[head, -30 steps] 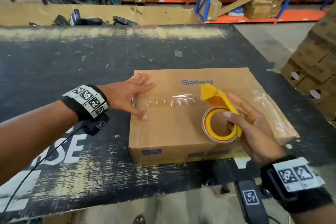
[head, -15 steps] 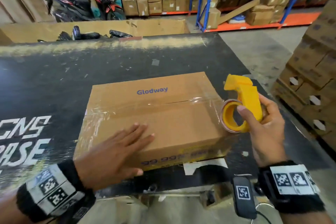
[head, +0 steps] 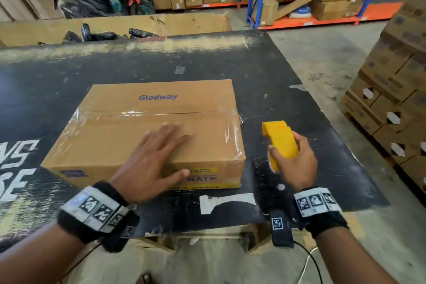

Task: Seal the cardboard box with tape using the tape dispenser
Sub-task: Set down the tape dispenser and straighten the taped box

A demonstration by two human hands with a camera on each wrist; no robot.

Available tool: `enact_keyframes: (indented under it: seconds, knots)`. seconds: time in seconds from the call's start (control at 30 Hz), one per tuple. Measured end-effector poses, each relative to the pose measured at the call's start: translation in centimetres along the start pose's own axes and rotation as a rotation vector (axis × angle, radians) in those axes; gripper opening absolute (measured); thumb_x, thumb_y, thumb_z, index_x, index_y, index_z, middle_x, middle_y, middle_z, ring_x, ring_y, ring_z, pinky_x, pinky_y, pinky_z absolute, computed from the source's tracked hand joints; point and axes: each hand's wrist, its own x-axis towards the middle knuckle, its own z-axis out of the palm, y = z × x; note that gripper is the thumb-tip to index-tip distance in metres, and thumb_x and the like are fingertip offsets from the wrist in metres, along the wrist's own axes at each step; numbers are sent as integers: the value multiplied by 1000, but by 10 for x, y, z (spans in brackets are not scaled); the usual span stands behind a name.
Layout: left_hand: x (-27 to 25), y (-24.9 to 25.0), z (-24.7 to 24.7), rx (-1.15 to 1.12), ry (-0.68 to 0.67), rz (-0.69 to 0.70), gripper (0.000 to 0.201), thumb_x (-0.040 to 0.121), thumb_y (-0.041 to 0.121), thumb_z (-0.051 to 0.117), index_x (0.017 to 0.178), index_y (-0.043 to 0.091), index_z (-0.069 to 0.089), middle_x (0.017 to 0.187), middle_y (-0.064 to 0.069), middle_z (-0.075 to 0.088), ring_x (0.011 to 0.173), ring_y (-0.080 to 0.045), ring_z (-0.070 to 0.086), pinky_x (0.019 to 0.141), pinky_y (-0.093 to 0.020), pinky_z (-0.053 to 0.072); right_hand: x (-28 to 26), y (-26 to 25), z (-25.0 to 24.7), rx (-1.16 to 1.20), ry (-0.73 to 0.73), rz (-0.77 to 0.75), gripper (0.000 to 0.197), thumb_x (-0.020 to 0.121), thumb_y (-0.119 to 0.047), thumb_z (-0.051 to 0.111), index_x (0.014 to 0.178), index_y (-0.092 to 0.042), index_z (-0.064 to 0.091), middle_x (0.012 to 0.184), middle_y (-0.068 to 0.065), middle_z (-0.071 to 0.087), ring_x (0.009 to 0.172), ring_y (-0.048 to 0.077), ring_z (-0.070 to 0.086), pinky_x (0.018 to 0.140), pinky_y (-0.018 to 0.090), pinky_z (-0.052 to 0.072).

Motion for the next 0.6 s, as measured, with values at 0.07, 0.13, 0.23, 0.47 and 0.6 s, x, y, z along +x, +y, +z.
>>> enact_keyframes:
  seconds: [0.07, 0.13, 0.23, 0.47, 0.6]
  knots:
    - [24, 21, 11, 50, -11, 21, 83, 88, 79, 33, 156, 50, -5, 169, 7, -15, 156, -17, -18, 125, -51, -5, 2, 13, 9, -64, -34, 15, 69, 74, -35, 83, 134, -14, 58, 129, 12, 66, 115, 32, 61, 88, 30, 41]
    - [41, 35, 19, 103, -27, 16, 84, 87, 83, 28, 155, 51, -9, 169, 7, -17, 155, -18, -20, 126, -53, -3, 4, 20, 15, -89, -67, 51, 68, 74, -37, 82, 134, -12, 59, 129, 14, 66, 117, 33, 61, 89, 30, 41]
    - [48, 43, 26, 164, -18, -5, 82, 87, 83, 21, 155, 50, -13, 169, 7, -15, 156, -20, -16, 125, -55, 3, 10, 26, 18, -47, -120, 181, 62, 77, -43, 78, 129, -12, 64, 125, 12, 69, 117, 33, 62, 93, 34, 45]
    - [47, 43, 27, 182, 8, -16, 81, 88, 83, 19, 156, 48, -11, 170, 7, -10, 157, -19, -12, 125, -56, 8, 24, 32, 28, 13, -193, 301, 43, 79, -51, 60, 79, -10, 74, 79, 13, 71, 88, 35, 66, 73, 35, 45]
    - [46, 43, 28, 171, 14, -19, 81, 88, 84, 18, 155, 49, -12, 170, 8, -13, 157, -19, -13, 125, -56, 7, 30, 28, 23, -88, -210, 282, 41, 94, -37, 56, 91, -3, 78, 96, 24, 74, 97, 41, 63, 72, 29, 32]
